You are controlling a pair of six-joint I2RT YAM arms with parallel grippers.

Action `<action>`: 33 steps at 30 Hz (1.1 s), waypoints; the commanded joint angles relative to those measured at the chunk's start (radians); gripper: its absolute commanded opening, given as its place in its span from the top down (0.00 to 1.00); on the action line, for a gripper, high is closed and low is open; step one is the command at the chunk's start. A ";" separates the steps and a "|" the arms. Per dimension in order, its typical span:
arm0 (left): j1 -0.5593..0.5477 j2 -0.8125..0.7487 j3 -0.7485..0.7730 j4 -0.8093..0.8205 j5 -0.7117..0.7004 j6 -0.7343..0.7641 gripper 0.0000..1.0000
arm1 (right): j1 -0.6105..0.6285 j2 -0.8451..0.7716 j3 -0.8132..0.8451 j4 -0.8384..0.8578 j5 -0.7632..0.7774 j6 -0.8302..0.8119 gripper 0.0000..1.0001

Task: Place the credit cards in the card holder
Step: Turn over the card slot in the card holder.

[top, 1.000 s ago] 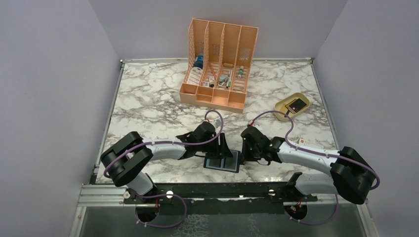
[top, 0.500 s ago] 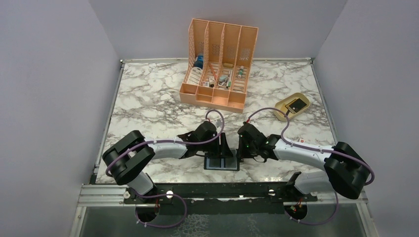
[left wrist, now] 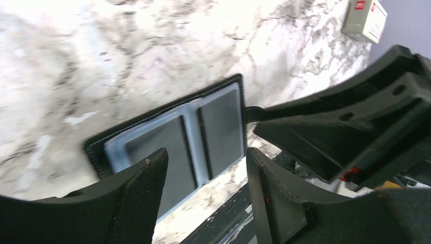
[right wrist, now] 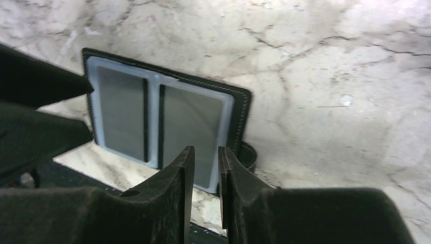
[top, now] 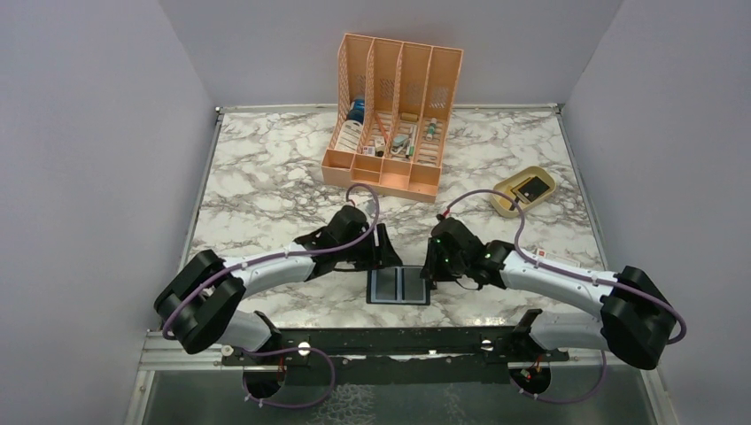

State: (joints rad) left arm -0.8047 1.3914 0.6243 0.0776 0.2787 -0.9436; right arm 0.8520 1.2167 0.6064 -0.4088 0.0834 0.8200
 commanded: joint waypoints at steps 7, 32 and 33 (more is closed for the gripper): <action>0.158 -0.134 -0.098 -0.040 0.135 0.069 0.42 | 0.077 0.074 0.080 0.165 -0.163 0.032 0.75; 0.211 -0.167 -0.273 0.240 0.298 -0.081 0.41 | 0.105 0.318 0.137 0.178 -0.122 0.065 0.79; 0.211 -0.164 -0.273 0.242 0.298 -0.081 0.41 | 0.105 0.320 0.136 0.175 -0.121 0.064 0.80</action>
State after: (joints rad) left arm -0.5976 1.2144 0.3531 0.2630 0.5392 -1.0157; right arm 0.9497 1.5208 0.7189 -0.2073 -0.0803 0.8726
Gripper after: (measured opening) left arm 0.587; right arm 0.214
